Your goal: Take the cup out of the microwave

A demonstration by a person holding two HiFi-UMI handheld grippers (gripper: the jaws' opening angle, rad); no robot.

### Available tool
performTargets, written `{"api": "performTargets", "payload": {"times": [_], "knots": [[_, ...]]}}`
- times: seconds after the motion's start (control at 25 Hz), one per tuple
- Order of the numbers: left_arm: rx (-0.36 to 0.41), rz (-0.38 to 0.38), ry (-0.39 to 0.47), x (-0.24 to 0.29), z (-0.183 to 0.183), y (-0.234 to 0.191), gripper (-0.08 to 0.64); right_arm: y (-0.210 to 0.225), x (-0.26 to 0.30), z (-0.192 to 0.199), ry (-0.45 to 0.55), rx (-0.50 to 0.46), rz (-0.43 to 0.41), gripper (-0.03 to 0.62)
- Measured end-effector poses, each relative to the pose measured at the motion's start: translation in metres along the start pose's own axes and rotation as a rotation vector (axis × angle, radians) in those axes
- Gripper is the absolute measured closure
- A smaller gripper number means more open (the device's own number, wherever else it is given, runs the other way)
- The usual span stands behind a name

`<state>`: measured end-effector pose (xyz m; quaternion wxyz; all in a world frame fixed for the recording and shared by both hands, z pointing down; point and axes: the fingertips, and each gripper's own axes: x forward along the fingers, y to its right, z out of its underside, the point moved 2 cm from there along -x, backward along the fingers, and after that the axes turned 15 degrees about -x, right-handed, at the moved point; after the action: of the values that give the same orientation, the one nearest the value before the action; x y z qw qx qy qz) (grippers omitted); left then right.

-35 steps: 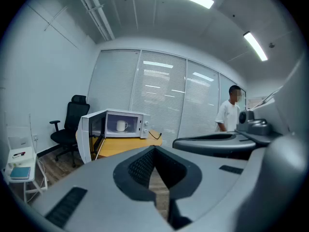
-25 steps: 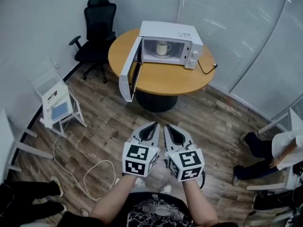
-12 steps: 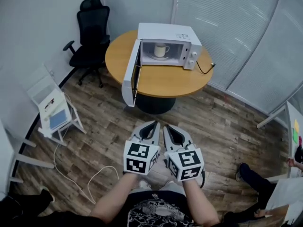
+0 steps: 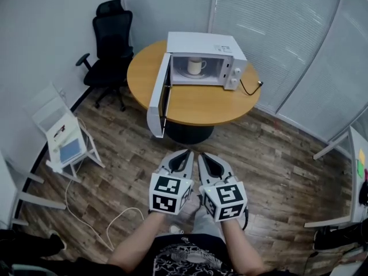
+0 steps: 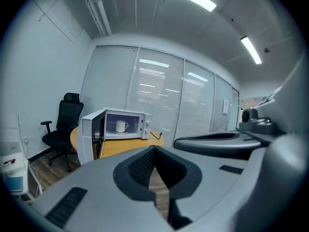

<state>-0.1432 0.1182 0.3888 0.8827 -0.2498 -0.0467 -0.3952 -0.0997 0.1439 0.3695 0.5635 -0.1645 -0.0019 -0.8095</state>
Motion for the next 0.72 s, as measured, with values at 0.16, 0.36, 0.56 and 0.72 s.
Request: {"api": "performTargets", "payload": {"times": [0.16, 0.36, 0.56, 0.72], "knots": [[0.002, -0.014, -0.002, 0.024, -0.005, -0.006, 0.552, 0.020, 0.017, 0.005, -0.001, 0.006, -0.011, 0.577], [0.004, -0.029, -0.013, 0.069, -0.013, -0.009, 0.552, 0.060, 0.042, 0.012, -0.004, 0.016, -0.021, 0.577], [0.002, -0.038, -0.018, 0.121, -0.027, -0.005, 0.552, 0.107, 0.068, 0.014, -0.004, 0.022, -0.034, 0.577], [0.001, -0.052, -0.020, 0.164, -0.039, -0.001, 0.552, 0.149, 0.089, 0.017, 0.001, 0.029, -0.043, 0.577]]}}
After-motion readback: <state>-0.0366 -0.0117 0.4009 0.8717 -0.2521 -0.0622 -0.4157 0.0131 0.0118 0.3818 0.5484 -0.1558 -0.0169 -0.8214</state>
